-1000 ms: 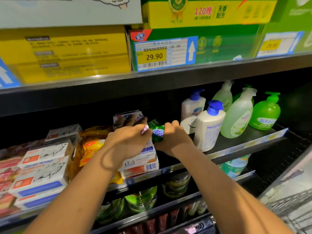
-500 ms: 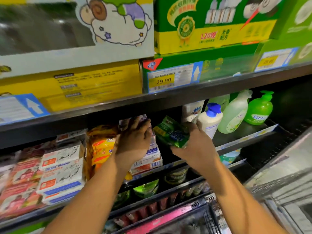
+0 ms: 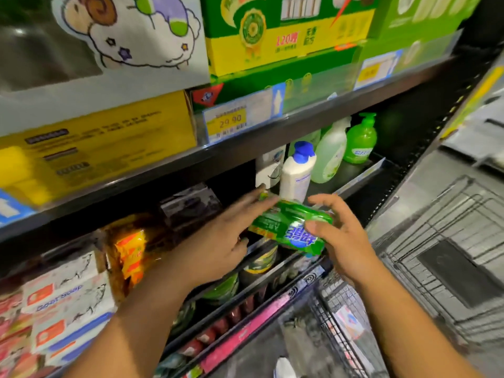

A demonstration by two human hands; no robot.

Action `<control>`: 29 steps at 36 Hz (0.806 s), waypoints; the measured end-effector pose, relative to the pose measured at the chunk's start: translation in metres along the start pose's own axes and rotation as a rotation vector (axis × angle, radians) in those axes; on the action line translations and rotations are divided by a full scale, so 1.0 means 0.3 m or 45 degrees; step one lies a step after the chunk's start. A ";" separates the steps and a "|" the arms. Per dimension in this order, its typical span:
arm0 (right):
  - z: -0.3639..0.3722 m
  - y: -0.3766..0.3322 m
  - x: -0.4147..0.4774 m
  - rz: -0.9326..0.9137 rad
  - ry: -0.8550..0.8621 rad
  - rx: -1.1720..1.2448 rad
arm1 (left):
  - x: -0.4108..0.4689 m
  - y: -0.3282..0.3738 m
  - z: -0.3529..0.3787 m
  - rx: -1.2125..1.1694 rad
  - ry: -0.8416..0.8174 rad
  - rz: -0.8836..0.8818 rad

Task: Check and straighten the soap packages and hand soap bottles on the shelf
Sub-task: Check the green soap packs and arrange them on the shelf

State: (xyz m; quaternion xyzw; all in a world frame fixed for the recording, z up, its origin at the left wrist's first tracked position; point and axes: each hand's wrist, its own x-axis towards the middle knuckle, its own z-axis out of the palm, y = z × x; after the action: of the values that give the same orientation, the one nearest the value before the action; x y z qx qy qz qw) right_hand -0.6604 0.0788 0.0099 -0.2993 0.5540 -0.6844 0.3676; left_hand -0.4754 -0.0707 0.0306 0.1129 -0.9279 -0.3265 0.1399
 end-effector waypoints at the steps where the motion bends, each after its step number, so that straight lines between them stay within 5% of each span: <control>1: -0.001 -0.001 -0.010 0.075 0.016 0.119 | -0.003 0.005 0.003 0.031 -0.010 0.044; 9: -0.028 -0.048 -0.102 0.523 -0.272 0.400 | 0.016 0.046 0.102 -0.417 0.254 0.082; 15: -0.087 -0.067 -0.113 0.393 -0.191 0.142 | 0.059 0.084 0.185 -1.031 0.381 -0.279; 21: -0.153 -0.086 -0.074 0.246 -0.028 -0.057 | 0.129 0.159 0.212 -1.111 0.481 -0.460; 26: -0.171 -0.115 -0.039 0.303 0.052 0.116 | 0.146 0.140 0.194 -1.237 0.209 -0.425; 29: -0.181 -0.135 -0.024 0.407 0.084 0.282 | 0.135 0.116 0.173 -0.938 0.017 -0.184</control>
State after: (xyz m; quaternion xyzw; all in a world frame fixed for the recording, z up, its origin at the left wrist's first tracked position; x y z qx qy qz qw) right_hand -0.7078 0.1188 0.0382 -0.1425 0.5277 -0.6834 0.4838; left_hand -0.5349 -0.0267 0.0214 0.1224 -0.7369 -0.6468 0.1539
